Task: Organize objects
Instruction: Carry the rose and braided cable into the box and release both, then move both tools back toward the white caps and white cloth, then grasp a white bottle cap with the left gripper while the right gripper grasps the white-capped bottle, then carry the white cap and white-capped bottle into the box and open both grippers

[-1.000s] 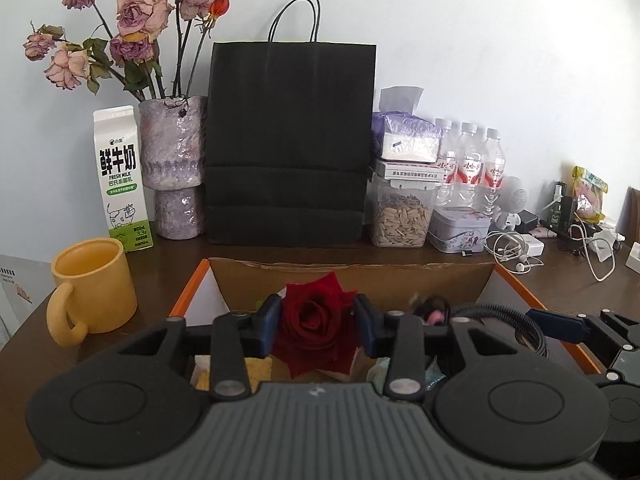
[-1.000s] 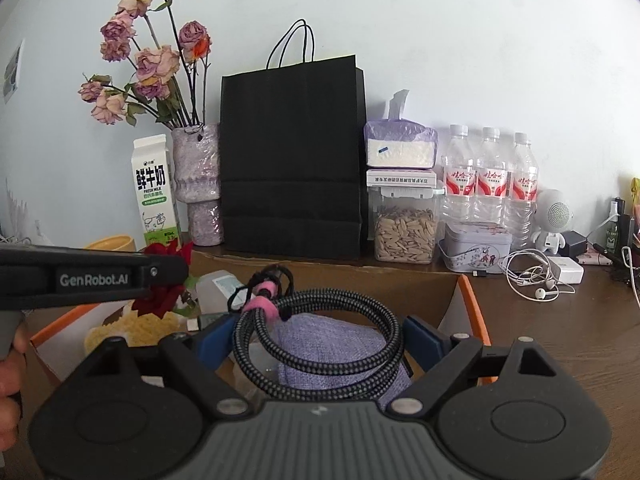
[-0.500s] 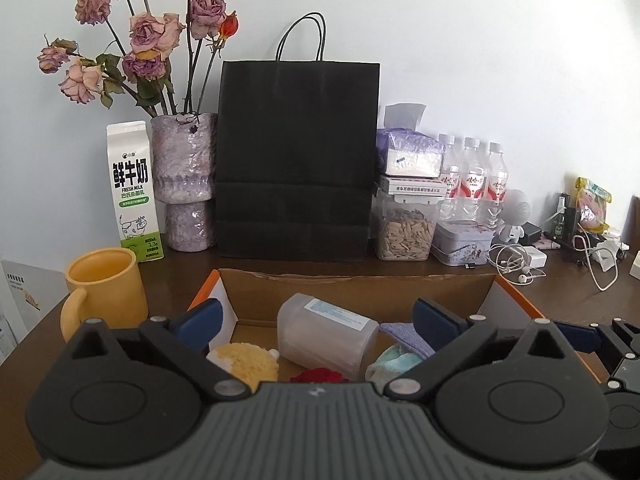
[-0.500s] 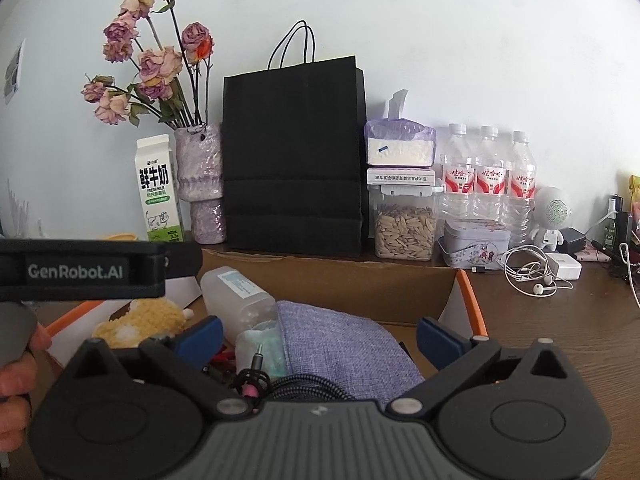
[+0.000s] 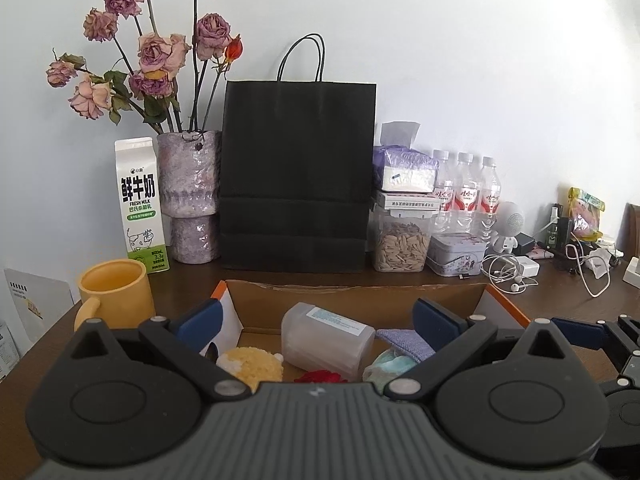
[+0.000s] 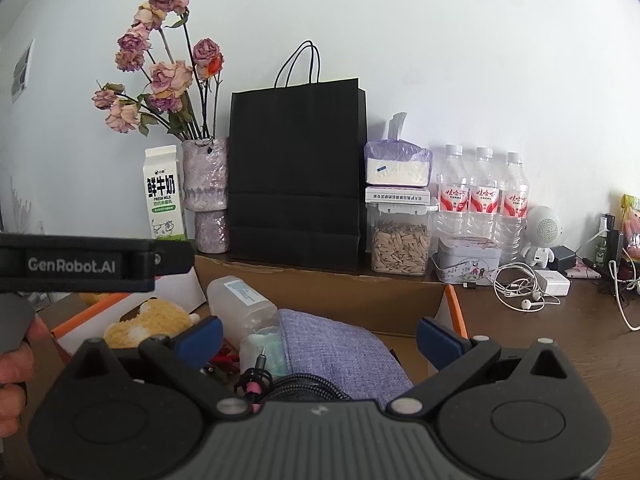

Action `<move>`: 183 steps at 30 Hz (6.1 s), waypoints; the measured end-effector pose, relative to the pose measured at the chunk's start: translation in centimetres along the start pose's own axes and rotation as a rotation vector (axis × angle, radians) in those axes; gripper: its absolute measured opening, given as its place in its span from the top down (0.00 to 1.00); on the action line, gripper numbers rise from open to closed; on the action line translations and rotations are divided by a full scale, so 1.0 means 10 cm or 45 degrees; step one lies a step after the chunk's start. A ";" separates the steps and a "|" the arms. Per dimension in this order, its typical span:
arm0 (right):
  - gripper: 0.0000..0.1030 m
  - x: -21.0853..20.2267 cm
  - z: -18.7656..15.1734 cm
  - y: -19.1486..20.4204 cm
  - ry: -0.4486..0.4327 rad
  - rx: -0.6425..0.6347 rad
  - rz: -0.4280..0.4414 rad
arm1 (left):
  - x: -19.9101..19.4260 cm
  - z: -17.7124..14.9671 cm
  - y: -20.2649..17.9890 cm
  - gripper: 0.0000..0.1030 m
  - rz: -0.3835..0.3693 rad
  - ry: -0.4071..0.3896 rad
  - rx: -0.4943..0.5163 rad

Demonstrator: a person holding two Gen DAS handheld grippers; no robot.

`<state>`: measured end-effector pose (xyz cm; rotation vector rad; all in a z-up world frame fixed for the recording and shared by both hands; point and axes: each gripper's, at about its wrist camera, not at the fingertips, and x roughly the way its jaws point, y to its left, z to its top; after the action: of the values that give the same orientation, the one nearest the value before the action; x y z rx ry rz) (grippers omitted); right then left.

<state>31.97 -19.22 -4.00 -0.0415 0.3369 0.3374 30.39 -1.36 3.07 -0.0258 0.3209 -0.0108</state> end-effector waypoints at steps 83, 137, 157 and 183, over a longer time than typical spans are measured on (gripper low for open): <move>0.62 -1.05 -0.83 0.07 0.169 -0.038 0.118 | -1.09 -1.19 -0.33 0.58 -0.175 0.415 0.168; 0.62 -1.03 -0.56 0.25 0.068 -0.143 0.129 | -1.10 -0.68 -0.20 0.72 -0.173 0.190 0.134; 0.62 -0.22 -0.01 0.12 -0.003 -0.113 0.072 | -0.28 -0.14 -0.19 0.72 -0.127 0.092 0.091; 0.00 0.29 -0.03 -0.12 0.013 -0.059 -0.003 | 0.36 -0.05 -0.10 0.00 0.007 0.063 0.036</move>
<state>34.86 -19.42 -5.24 -0.0890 0.3395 0.3430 33.63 -2.38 1.47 0.0038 0.3704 -0.0105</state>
